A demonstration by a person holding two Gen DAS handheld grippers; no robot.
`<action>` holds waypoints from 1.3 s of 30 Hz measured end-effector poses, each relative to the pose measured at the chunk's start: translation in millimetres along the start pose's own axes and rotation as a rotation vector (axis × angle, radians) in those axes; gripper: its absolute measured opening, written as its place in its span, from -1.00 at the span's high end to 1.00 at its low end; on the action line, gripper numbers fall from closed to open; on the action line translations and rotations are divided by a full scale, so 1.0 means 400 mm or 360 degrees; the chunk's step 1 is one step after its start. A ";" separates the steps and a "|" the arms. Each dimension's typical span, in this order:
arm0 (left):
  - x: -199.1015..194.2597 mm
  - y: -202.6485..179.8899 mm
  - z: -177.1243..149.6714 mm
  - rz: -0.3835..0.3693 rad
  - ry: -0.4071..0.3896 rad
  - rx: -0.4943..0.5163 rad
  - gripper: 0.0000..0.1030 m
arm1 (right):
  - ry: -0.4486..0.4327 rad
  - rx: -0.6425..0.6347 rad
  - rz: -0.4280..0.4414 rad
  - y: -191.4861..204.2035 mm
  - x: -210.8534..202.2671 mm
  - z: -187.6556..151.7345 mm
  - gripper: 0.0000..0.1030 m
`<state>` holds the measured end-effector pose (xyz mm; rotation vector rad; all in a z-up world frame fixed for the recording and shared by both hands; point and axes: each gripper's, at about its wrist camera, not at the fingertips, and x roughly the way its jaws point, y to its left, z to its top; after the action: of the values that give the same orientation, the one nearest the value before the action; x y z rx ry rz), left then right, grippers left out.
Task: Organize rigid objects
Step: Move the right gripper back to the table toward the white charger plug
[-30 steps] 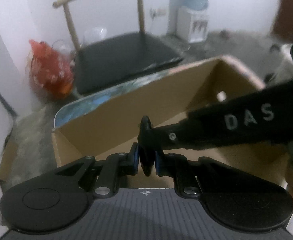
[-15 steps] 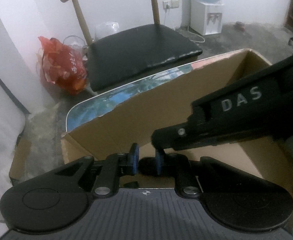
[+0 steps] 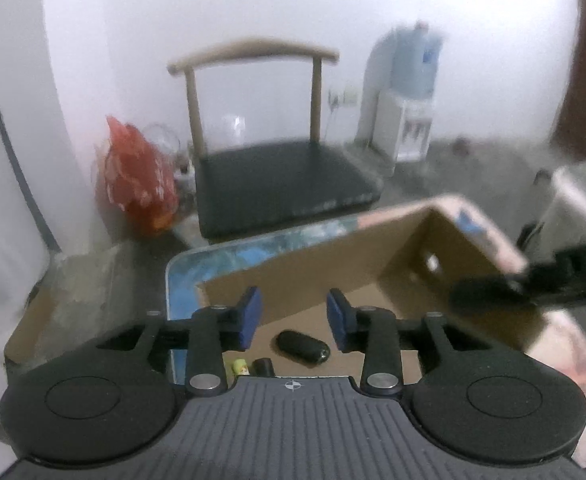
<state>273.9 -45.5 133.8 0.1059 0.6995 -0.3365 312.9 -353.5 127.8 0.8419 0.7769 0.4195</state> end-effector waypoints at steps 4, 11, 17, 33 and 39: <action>-0.154 0.026 -0.051 -0.0042 -0.0153 -0.0111 0.07 | -0.0115 -0.0098 0.0113 0.029 -0.150 -0.083 0.52; -0.261 0.061 -0.257 -0.0169 -0.0086 -0.0338 -0.08 | -0.0196 -0.0123 0.0194 0.003 -0.275 -0.289 -0.19; -0.212 0.056 -0.433 -0.0290 0.0163 -0.0446 -0.09 | 0.0111 -0.0036 0.0156 -0.025 -0.151 -0.439 -0.19; -0.098 0.005 -0.602 -0.0204 0.0426 -0.0242 -0.08 | 0.0472 0.0008 -0.0088 -0.035 0.063 -0.600 -0.01; -0.090 -0.011 -0.619 -0.0216 0.0429 -0.0174 -0.02 | 0.0506 0.0022 -0.0138 -0.047 0.087 -0.592 0.11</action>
<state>94.9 11.3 -31.8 -0.0011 0.9933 -0.4175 158.0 -224.3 -2.1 0.7601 1.1078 0.4773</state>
